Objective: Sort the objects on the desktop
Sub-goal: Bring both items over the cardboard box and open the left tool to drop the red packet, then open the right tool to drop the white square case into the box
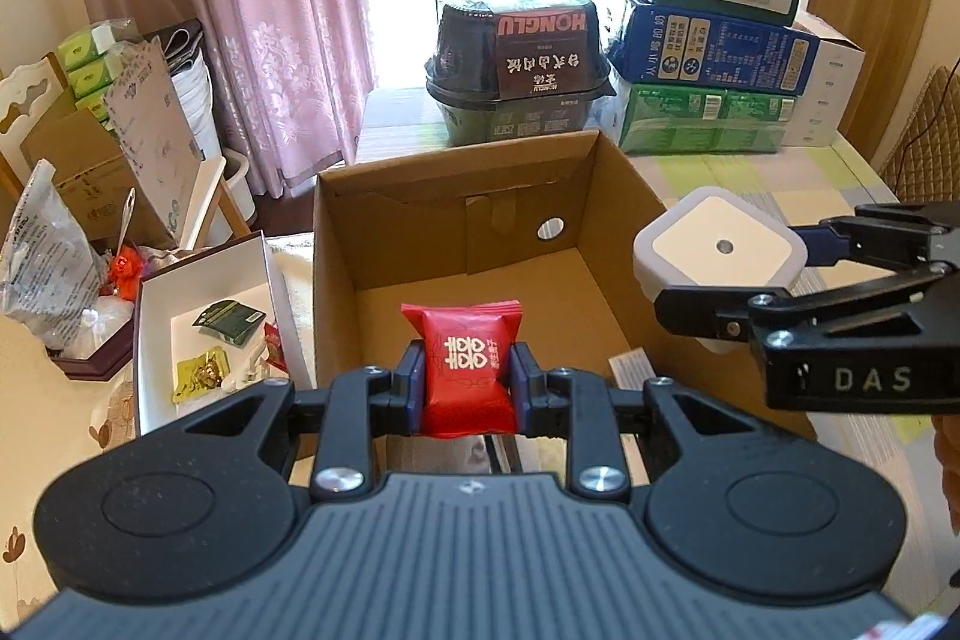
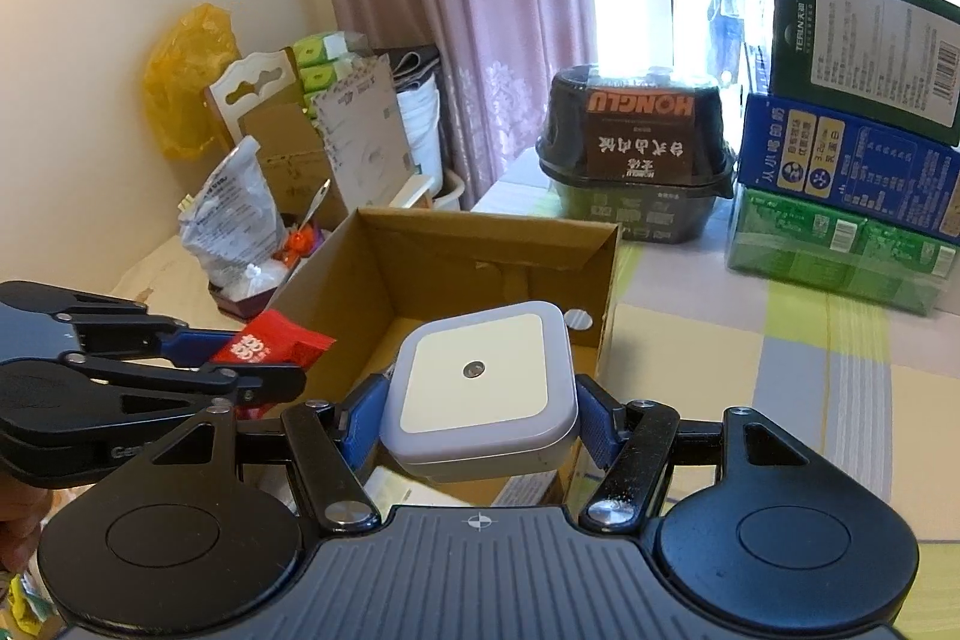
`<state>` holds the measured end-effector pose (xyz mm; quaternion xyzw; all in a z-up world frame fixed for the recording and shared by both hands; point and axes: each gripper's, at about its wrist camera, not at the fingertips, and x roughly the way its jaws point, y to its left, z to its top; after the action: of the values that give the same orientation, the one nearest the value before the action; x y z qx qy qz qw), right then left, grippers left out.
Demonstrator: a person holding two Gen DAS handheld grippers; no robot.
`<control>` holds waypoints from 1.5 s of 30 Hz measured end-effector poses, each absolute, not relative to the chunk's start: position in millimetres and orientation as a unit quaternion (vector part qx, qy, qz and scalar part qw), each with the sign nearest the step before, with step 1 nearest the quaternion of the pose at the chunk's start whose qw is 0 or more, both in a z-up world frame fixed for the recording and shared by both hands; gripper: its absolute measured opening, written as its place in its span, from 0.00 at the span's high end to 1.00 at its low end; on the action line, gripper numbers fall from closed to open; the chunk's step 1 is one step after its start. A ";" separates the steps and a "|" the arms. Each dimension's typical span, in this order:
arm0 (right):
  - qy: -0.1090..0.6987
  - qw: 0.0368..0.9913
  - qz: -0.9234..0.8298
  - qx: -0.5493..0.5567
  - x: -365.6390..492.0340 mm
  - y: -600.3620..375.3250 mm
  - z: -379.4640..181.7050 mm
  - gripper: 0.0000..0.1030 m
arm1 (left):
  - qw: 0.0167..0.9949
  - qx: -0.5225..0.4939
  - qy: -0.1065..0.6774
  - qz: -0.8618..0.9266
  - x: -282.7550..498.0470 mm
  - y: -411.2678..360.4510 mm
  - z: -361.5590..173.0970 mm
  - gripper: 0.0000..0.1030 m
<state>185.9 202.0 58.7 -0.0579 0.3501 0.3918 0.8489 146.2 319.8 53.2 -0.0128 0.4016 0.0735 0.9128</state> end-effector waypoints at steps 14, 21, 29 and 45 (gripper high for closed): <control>0.356 0.848 0.389 -0.052 196.9 201.6 50.2 0.39 | 0.914 -0.017 0.397 0.084 140.7 328.2 45.6 0.62; 0.358 0.843 0.399 -0.048 194.8 205.8 51.7 0.39 | 0.918 -0.013 0.385 0.094 126.2 329.3 56.2 0.61; 0.383 0.825 0.413 -0.041 197.2 222.4 43.9 0.39 | 0.919 -0.017 0.383 0.093 112.2 326.6 56.2 0.54; 0.391 0.826 0.405 0.015 184.2 178.7 64.4 0.12 | 0.925 -0.036 0.366 0.097 54.5 297.3 71.2 0.24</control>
<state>184.2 178.7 64.4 0.0155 0.3912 0.4047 0.8264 54.5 297.3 71.2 -0.0364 0.3661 0.0968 0.9248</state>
